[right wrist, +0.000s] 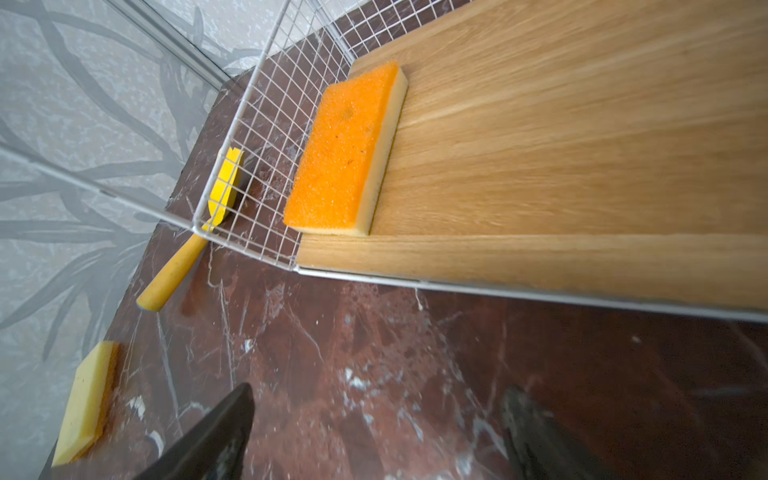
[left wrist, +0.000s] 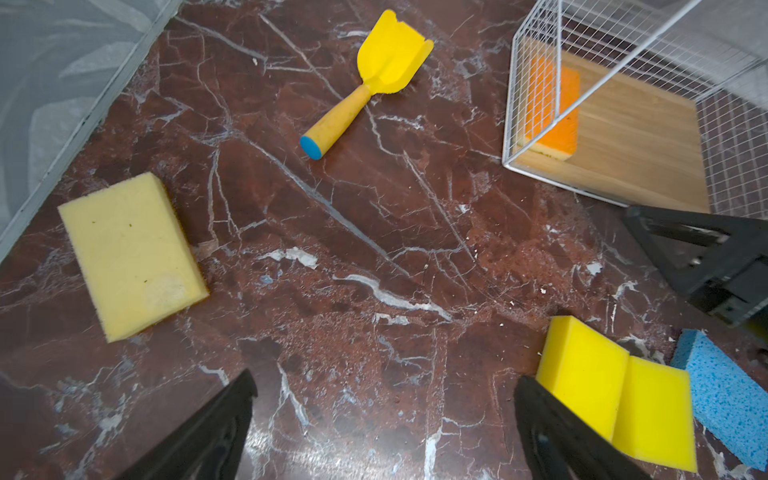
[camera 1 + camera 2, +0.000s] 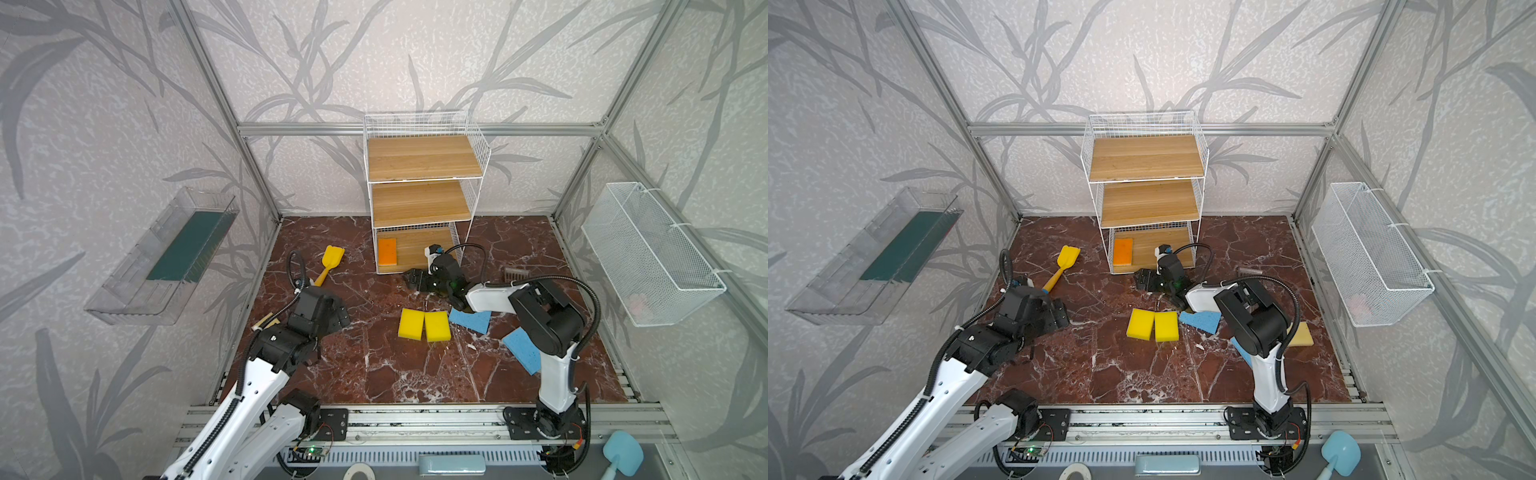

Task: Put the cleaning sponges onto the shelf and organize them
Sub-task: 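Release the sponge on the tier while the left gripper reaches for the pale yellow sponge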

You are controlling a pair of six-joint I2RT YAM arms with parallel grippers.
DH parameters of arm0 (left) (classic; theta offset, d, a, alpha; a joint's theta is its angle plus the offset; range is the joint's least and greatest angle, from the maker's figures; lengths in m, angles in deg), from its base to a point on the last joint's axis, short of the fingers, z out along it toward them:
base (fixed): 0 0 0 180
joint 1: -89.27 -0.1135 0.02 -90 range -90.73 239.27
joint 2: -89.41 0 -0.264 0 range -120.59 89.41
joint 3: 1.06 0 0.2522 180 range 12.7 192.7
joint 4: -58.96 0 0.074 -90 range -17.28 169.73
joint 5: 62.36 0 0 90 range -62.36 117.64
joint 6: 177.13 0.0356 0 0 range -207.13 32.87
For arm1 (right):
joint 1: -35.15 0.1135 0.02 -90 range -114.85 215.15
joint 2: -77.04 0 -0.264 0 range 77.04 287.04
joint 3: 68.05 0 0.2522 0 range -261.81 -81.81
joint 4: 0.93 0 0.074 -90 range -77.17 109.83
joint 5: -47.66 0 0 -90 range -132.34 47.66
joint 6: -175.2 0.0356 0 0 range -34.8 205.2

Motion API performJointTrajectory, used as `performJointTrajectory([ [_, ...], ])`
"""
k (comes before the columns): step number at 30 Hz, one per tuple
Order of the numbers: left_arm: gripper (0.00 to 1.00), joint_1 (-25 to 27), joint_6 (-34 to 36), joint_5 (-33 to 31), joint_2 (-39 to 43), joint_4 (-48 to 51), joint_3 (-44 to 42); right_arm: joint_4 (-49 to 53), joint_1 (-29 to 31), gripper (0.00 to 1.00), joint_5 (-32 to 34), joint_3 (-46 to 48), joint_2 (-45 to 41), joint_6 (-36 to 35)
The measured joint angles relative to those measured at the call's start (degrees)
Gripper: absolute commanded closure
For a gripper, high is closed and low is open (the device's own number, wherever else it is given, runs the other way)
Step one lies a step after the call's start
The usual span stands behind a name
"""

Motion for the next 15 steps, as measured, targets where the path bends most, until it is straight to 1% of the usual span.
performJointTrajectory([
  [2,0.05,-2.36,1.64,2.05,-1.86,1.86,2.89,-0.68,-0.76,0.08,-1.53,2.56,-2.4,-0.42],
  [6,0.17,-6.08,5.9,6.21,-8.15,5.99,10.08,-2.91,-1.62,0.09,-4.46,7.23,-6.64,-0.55],
  [11,0.19,-7.21,9.68,7.89,-16.13,9.64,14.34,-5.14,-2.12,0.09,-7.8,11.15,-9.77,-0.48],
  [15,0.19,-10.19,10.25,8.09,-19.19,11.43,14.73,-6.64,-3.17,0.09,-10.32,11.54,-10.36,0.35],
])
